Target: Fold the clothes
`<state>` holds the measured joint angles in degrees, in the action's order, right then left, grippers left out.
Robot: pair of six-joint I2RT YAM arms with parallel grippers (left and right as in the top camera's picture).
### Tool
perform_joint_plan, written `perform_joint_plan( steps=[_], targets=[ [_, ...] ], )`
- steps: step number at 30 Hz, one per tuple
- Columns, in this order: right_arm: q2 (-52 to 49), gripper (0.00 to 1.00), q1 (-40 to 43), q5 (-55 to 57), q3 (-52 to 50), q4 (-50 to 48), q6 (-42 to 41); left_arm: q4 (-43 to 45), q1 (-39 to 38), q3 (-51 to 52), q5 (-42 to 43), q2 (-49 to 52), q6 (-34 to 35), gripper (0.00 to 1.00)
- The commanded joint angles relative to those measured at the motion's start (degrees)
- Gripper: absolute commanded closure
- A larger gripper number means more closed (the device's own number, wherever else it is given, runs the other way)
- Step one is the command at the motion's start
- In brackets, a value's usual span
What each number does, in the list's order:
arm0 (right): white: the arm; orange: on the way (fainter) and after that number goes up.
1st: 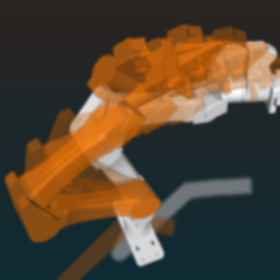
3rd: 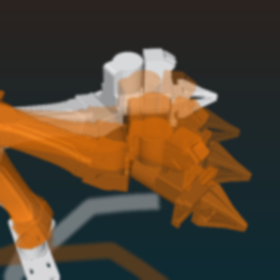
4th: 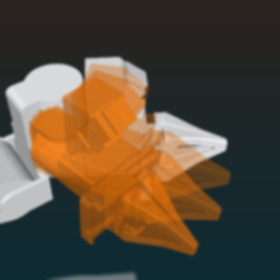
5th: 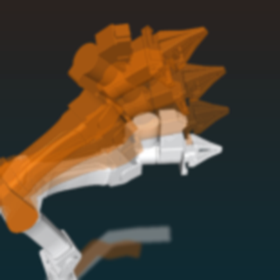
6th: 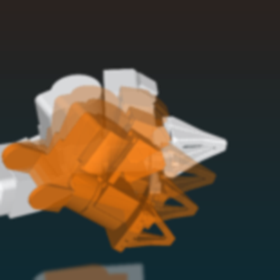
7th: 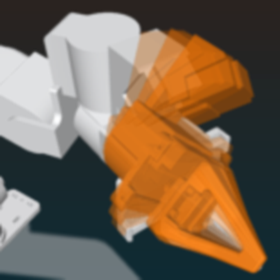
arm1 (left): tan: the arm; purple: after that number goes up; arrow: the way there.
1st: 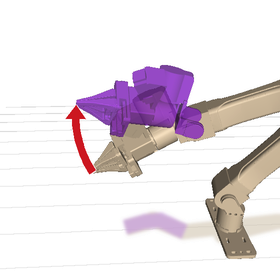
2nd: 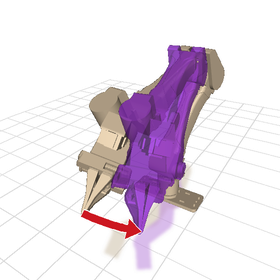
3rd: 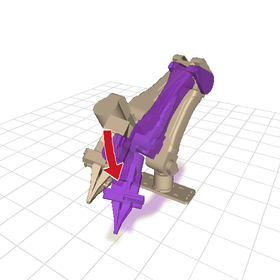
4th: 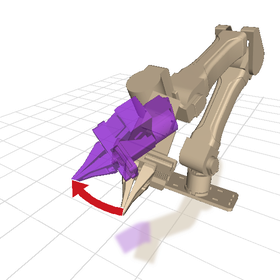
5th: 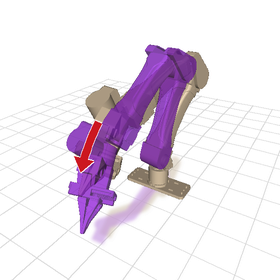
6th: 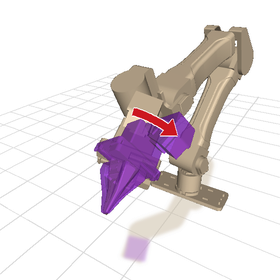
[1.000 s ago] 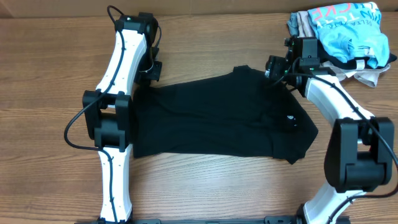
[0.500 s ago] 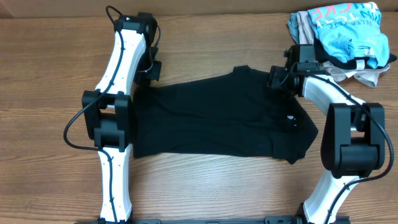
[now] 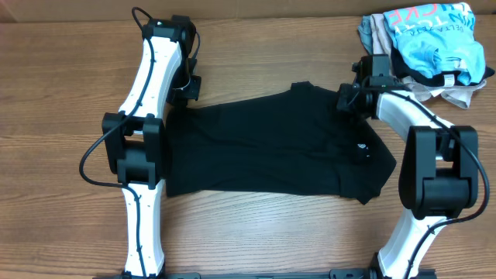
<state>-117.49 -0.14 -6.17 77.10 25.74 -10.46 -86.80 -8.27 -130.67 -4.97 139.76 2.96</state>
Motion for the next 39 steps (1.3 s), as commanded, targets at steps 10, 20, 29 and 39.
perform_joint_plan(
  steps=[10, 20, 29, 39],
  targets=[
    [14.5, 0.96, -3.8, -8.3, 7.0, 26.4, 1.9, 0.3, 1.2, -1.3, 0.5, 0.0, 3.5, 0.94],
    [14.5, 0.90, -11.1, -7.7, -6.0, 38.4, 3.0, 1.8, 1.2, -1.3, 2.0, 0.0, 3.5, 0.93],
    [18.1, 0.58, -9.7, -9.7, -1.5, 38.8, 3.0, 3.0, 1.2, -1.3, 2.0, 0.0, 3.5, 0.92],
    [18.2, 0.33, -8.5, -6.1, 3.6, 23.8, 3.0, 3.1, 1.2, -1.3, 2.0, 0.0, 3.5, 0.91]
  ],
)
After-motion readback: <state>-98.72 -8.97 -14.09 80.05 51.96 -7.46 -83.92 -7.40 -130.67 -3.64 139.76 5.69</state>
